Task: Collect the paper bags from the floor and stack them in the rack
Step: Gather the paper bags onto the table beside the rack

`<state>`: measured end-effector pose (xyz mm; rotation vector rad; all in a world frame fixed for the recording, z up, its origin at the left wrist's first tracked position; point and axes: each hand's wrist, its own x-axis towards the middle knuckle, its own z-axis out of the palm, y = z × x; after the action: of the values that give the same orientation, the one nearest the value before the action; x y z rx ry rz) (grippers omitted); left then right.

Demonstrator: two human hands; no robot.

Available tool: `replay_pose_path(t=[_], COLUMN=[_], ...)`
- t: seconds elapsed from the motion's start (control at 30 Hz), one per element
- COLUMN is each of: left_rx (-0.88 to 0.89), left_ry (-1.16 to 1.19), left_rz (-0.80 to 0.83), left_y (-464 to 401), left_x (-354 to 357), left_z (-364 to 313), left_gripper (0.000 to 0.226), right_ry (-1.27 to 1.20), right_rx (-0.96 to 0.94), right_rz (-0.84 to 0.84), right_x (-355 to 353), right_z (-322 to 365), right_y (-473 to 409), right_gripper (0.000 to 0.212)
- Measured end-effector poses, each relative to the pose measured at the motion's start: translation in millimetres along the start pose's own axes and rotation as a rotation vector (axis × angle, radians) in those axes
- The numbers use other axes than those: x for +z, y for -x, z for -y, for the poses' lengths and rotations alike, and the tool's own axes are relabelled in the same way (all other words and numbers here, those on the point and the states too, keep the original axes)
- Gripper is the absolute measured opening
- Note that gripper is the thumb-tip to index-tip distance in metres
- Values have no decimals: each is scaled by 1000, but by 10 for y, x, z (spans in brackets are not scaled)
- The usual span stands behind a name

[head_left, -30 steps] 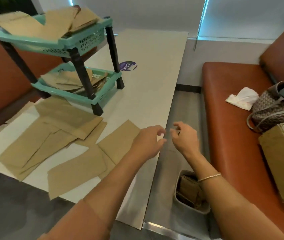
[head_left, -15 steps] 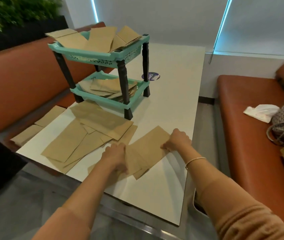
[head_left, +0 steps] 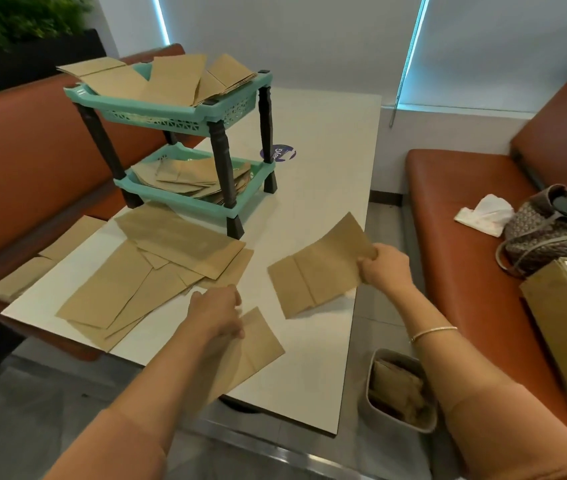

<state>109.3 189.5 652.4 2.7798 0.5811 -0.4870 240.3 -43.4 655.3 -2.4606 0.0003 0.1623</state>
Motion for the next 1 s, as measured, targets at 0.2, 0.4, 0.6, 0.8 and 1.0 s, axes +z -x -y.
replay_pose_path(t=[0.2, 0.4, 0.6, 0.8, 1.0], left_rx=[79, 254, 415, 346, 68], left_ry=[182, 468, 695, 648, 498], left_rz=[91, 14, -85, -97, 89], left_y=[-48, -76, -217, -626, -1091], left_x=[-110, -476, -298, 486, 1478], left_z=[-262, -1010, -1984, -2733, -2897], left_gripper=[20, 47, 5, 4, 9], right_ry=[-161, -150, -42, 1, -13], right_rx=[-26, 53, 260, 394, 467], right_rz=[-332, -560, -349, -52, 109], right_x=[-528, -716, -476, 94, 567], right_z=[-350, -1068, -1842, -2539, -3010], right_y=[36, -46, -32, -129, -358], right_gripper=[17, 32, 41, 45, 48])
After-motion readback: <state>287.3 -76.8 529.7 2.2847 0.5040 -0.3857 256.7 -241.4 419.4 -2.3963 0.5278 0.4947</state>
